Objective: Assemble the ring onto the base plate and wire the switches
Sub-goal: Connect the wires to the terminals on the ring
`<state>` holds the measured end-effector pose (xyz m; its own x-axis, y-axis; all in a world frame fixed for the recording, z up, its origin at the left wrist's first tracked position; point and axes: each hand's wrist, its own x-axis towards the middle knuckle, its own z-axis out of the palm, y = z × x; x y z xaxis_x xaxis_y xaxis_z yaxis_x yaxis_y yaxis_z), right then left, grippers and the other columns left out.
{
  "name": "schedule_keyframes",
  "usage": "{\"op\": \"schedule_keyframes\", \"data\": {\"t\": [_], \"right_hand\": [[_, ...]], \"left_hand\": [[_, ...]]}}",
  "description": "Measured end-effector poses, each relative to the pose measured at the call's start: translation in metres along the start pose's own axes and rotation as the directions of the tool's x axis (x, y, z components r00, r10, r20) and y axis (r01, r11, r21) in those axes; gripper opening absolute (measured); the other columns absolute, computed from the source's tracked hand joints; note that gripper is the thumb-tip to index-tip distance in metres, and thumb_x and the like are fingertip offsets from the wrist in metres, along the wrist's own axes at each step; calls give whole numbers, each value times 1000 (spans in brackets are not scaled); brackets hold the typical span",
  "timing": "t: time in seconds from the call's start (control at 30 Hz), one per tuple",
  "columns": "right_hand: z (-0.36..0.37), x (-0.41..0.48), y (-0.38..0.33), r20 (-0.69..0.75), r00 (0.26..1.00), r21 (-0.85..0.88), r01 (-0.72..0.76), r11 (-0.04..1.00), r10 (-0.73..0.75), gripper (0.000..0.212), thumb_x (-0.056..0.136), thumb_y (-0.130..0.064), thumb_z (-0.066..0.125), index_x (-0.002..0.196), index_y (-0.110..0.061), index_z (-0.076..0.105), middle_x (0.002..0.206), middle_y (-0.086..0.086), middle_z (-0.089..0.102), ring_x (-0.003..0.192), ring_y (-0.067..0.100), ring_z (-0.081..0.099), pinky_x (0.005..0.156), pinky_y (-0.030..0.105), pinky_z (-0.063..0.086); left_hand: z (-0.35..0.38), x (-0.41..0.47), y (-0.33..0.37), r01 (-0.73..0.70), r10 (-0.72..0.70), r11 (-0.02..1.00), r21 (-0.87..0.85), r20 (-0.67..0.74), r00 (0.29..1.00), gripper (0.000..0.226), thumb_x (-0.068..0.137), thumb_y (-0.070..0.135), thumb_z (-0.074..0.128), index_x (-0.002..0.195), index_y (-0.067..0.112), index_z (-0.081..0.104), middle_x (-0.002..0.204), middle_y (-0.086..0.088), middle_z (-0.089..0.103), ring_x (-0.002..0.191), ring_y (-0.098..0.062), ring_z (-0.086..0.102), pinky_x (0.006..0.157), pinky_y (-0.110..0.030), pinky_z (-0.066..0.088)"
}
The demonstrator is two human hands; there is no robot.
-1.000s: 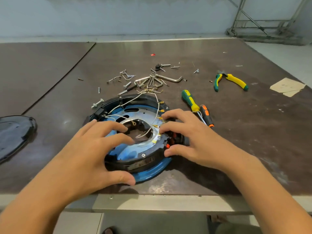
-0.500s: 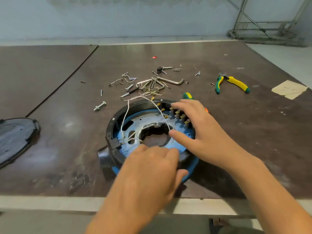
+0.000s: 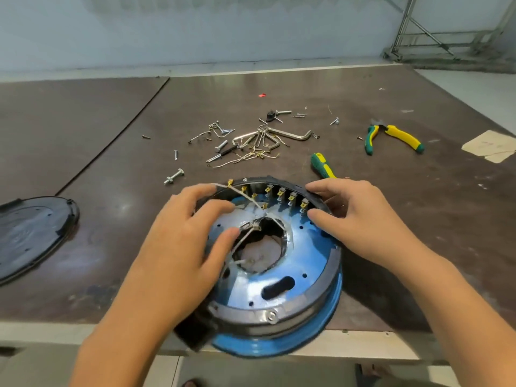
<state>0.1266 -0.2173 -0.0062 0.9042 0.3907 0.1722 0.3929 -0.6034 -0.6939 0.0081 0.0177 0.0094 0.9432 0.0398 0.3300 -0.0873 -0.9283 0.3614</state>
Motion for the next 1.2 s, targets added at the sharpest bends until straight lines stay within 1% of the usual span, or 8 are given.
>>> {"op": "schedule_keyframes", "data": {"t": [0.17, 0.3, 0.53, 0.73, 0.83, 1.0, 1.1, 1.2], "right_hand": [[6, 4, -4, 90, 994, 142, 47, 989, -61, 44, 82, -27, 82, 123, -31, 67, 107, -17, 70, 100, -5, 65, 90, 17, 54], [6, 6, -8, 31, 998, 91, 45, 995, -48, 45, 74, -34, 87, 115, -37, 67, 97, -16, 72, 91, 0, 69, 89, 31, 59], [2, 12, -19, -71, 997, -102, 12, 995, -19, 48, 66, -46, 89, 107, -34, 69, 82, -17, 70, 81, 10, 67, 81, 45, 58], [12, 9, -30, -71, 981, -330, 150, 932, -182, 24, 90, -23, 73, 113, -28, 71, 109, -5, 65, 104, 18, 59, 88, 44, 52], [12, 3, -41, -96, 943, -245, 289, 925, -320, 14, 96, -26, 63, 103, -20, 74, 94, -2, 68, 92, 18, 59, 82, 41, 50], [10, -6, -55, 1, 954, -114, 297, 948, -299, 43, 91, -56, 53, 115, -24, 69, 80, -9, 70, 78, 11, 65, 75, 40, 54], [8, -6, -53, -15, 945, -199, 317, 927, -326, 36, 88, -43, 70, 120, -27, 67, 76, -10, 68, 76, 16, 65, 80, 41, 54], [2, -5, -51, -145, 918, -159, 345, 925, -368, 31, 86, -28, 78, 116, -23, 72, 76, -7, 71, 73, 16, 67, 79, 42, 56]], "left_hand": [[-1, 0, -4, 157, -158, 987, -21, -33, 987, 49, 92, 47, 48, 138, 31, 48, 147, 11, 36, 133, -11, 41, 100, -31, 38], [3, 2, -6, 247, -246, 969, 10, -29, 969, 43, 98, 34, 50, 140, 25, 49, 136, 8, 54, 120, -16, 54, 95, -34, 43], [7, 9, -3, 243, -234, 968, 67, -126, 964, 28, 90, 25, 68, 118, 27, 69, 116, 13, 62, 98, -17, 63, 79, -35, 51], [4, 15, -1, 185, -172, 981, 51, -191, 966, 34, 80, 18, 80, 111, 30, 74, 99, 13, 68, 89, -16, 66, 70, -32, 52], [0, 19, 7, 122, -123, 992, -19, -228, 966, 34, 77, 18, 82, 108, 28, 75, 95, 13, 70, 86, -13, 67, 73, -37, 58], [-2, 27, 21, 10, -53, 990, -138, -311, 949, 33, 77, 19, 85, 108, 22, 75, 94, 11, 69, 75, -5, 63, 73, -27, 56], [-3, 30, 25, -26, -40, 984, -174, -365, 930, 35, 77, 19, 85, 110, 19, 75, 93, 8, 70, 74, -1, 64, 74, -13, 52], [-1, 30, 24, 0, -70, 980, -201, -344, 936, 32, 77, 23, 84, 107, 19, 76, 88, 8, 73, 75, -1, 67, 75, -20, 57]]}}
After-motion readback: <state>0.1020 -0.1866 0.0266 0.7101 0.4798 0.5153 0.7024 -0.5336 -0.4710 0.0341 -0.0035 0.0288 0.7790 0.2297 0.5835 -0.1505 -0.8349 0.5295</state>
